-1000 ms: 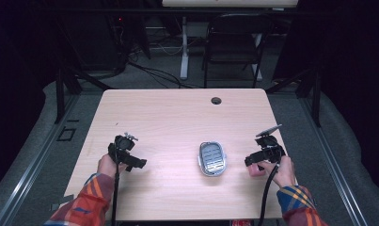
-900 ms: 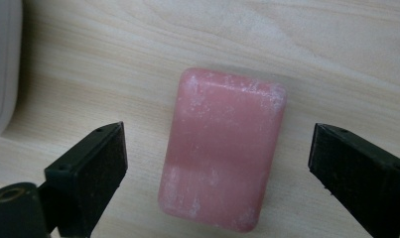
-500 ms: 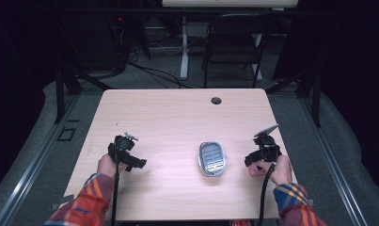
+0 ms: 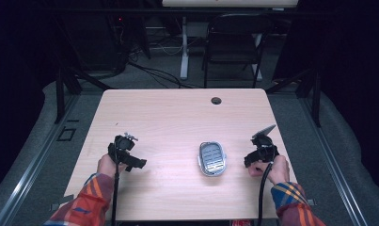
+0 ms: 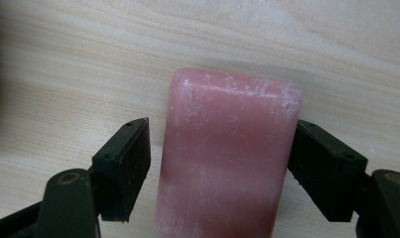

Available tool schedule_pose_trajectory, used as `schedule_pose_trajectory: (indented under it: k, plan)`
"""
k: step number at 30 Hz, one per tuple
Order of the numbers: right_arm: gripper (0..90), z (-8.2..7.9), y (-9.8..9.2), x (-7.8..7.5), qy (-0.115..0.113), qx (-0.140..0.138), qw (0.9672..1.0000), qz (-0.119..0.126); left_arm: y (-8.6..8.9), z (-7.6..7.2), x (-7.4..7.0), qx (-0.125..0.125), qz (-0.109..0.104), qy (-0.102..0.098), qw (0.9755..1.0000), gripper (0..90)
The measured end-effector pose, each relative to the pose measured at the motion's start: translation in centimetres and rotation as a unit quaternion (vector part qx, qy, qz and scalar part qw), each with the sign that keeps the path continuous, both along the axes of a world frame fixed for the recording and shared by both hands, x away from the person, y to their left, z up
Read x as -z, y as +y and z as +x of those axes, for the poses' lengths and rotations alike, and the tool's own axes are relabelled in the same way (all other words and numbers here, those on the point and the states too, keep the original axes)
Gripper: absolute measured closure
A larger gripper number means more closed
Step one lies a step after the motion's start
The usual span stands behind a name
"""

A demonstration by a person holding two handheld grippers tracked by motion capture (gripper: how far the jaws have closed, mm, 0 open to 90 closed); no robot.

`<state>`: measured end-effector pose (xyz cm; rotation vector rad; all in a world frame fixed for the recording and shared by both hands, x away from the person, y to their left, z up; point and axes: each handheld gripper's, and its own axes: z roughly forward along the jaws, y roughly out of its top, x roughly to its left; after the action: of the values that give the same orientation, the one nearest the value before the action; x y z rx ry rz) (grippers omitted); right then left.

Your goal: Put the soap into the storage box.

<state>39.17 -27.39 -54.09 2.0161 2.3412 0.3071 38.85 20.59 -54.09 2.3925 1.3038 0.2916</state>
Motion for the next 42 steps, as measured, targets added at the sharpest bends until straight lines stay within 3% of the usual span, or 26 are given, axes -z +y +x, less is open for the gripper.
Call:
schedule_pose_trajectory:
  k: [7, 16, 26, 30, 32, 37, 40, 42]
  plan:
    - [30.7, 0.0, 0.0, 0.2, 0.007, 0.004, 0.9999, -0.008, 0.0, 0.0, 0.0, 0.0, 0.0, 0.0, 1.0, 0.2]
    - [35.0, 0.1, 0.1, 0.3, 0.017, -0.013, 0.9995, -0.025, 0.0, 0.0, 0.0, 0.001, 0.001, 0.001, 1.0, 0.2]
    - [35.9, 0.1, 0.4, 0.4, 0.01, -0.013, 0.9995, -0.027, 0.0, 0.0, 0.0, 0.001, 0.002, 0.002, 1.0, 0.2]
    - [36.3, 0.1, 0.1, 0.3, 0.02, -0.021, 0.9993, -0.024, 0.0, 0.0, 0.0, 0.002, 0.001, 0.002, 1.0, 0.2]
    - [36.5, 0.1, 0.0, 0.4, 0.014, -0.016, 0.9997, -0.009, 0.0, 0.0, 0.0, 0.002, 0.001, 0.002, 1.0, 0.2]
    - [36.7, 0.1, -0.3, -0.1, 0.012, -0.014, 0.9998, -0.006, -0.1, 0.0, 0.0, 0.002, 0.002, 0.003, 1.0, 0.2]
    - [36.8, 0.2, -0.7, -0.5, 0.018, -0.026, 0.9994, -0.009, -0.1, 0.0, 0.0, 0.004, 0.002, 0.004, 1.0, 0.2]
    - [36.8, 0.2, -0.6, -0.8, 0.013, -0.013, 0.9998, 0.001, -0.1, 0.1, 0.1, 0.004, 0.002, 0.004, 1.0, 0.2]
